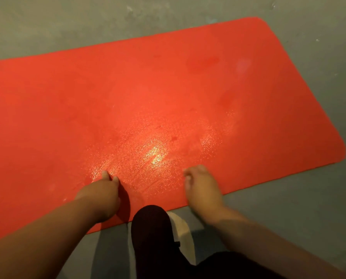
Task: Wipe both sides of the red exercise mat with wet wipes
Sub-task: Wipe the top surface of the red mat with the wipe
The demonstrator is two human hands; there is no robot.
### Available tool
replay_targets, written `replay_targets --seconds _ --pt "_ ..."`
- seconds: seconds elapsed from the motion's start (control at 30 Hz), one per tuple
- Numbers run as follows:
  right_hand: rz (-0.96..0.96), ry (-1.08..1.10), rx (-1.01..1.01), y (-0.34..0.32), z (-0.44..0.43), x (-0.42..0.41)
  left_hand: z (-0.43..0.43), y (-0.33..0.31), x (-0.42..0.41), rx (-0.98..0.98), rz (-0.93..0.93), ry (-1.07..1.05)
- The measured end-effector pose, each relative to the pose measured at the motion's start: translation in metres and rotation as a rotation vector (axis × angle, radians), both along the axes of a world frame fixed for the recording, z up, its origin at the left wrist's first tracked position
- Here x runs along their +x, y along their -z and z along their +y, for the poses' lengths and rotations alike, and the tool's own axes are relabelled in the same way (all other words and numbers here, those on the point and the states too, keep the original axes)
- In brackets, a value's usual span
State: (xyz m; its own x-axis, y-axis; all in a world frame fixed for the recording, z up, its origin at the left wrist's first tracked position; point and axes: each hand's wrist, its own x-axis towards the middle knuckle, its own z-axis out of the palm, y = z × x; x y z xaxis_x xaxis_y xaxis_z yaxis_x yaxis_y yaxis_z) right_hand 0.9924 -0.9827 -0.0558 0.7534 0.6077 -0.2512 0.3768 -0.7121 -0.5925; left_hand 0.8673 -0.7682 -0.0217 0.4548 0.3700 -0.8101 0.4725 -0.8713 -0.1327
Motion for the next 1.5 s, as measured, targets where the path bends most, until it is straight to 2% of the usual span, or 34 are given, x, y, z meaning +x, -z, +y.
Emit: replay_targets --seconds 0.07,0.1,0.17,0.27,0.33,0.4,0.47,0.53,0.57,0.6,0.67,0.77,0.8,0.83,0.9,1.03,1.1,1.17,1.27,1.3,1.37,1.43,1.5 --pt "0.044 -0.345 0.01 0.006 0.017 -0.022 -0.001 -0.001 0.0 -0.004 -0.014 -0.003" --pt "0.034 -0.405 0.002 0.008 0.017 -0.018 0.0 -0.003 -0.001 -0.015 -0.009 0.013" --pt "-0.042 -0.218 0.027 0.012 0.01 0.011 0.004 -0.004 -0.006 -0.057 0.02 0.055" --pt "-0.144 0.346 0.033 0.013 -0.002 0.075 0.02 -0.002 -0.011 -0.104 0.03 0.098" --pt "-0.138 0.495 -0.018 0.016 0.008 0.093 0.026 -0.004 -0.012 -0.132 0.06 0.107" --pt "-0.102 0.376 -0.029 0.018 0.033 0.075 0.026 -0.005 -0.009 -0.132 0.12 0.107" --pt "-0.079 0.031 -0.02 0.016 0.06 0.034 0.022 -0.004 0.001 -0.093 0.148 0.123" --pt "-0.072 -0.39 -0.022 0.01 0.073 -0.007 0.017 -0.004 0.015 -0.01 0.044 0.135" --pt "-0.07 -0.51 -0.018 0.009 0.073 -0.015 0.016 -0.006 0.022 0.054 -0.047 0.12" --pt "-0.104 -0.506 -0.01 0.008 0.07 -0.008 0.015 -0.008 0.028 0.098 -0.152 0.078" --pt "-0.204 -0.249 -0.016 0.014 0.06 0.028 0.016 -0.001 0.038 0.051 -0.28 0.024" --pt "-0.296 0.331 -0.09 0.018 0.033 0.097 0.016 0.007 0.045 -0.099 -0.223 0.023" --pt "-0.295 0.429 -0.095 0.018 0.029 0.104 0.015 0.011 0.045 -0.112 -0.199 0.026" --pt "-0.289 0.431 -0.113 0.017 0.033 0.101 0.015 0.015 0.044 -0.108 -0.205 0.028" --pt "-0.237 0.216 -0.088 0.018 0.056 0.069 0.014 0.019 0.045 -0.099 -0.237 0.007" --pt "-0.149 -0.486 -0.056 0.008 0.091 -0.002 0.015 0.019 0.039 -0.111 -0.261 0.0" --pt "-0.205 -0.488 -0.086 0.004 0.087 0.026 0.016 0.015 0.037 -0.096 -0.267 0.004" --pt "-0.251 -0.239 -0.192 0.005 0.074 0.08 0.024 0.01 0.046 -0.021 -0.386 0.08" --pt "-0.255 0.15 -0.37 0.003 0.053 0.145 0.048 0.007 0.076 0.037 -0.573 0.336" --pt "-0.297 0.147 -0.423 0.002 0.055 0.146 0.056 0.008 0.089 0.028 -0.594 0.326" --pt "-0.298 -0.014 -0.434 0.0 0.069 0.118 0.069 0.012 0.112 0.009 -0.571 0.186" --pt "-0.246 -0.246 -0.316 0.0 0.082 0.074 0.079 0.017 0.127 -0.009 -0.481 0.126" --pt "-0.146 -0.513 -0.196 -0.004 0.087 0.046 0.086 0.021 0.133 -0.016 -0.422 0.167"
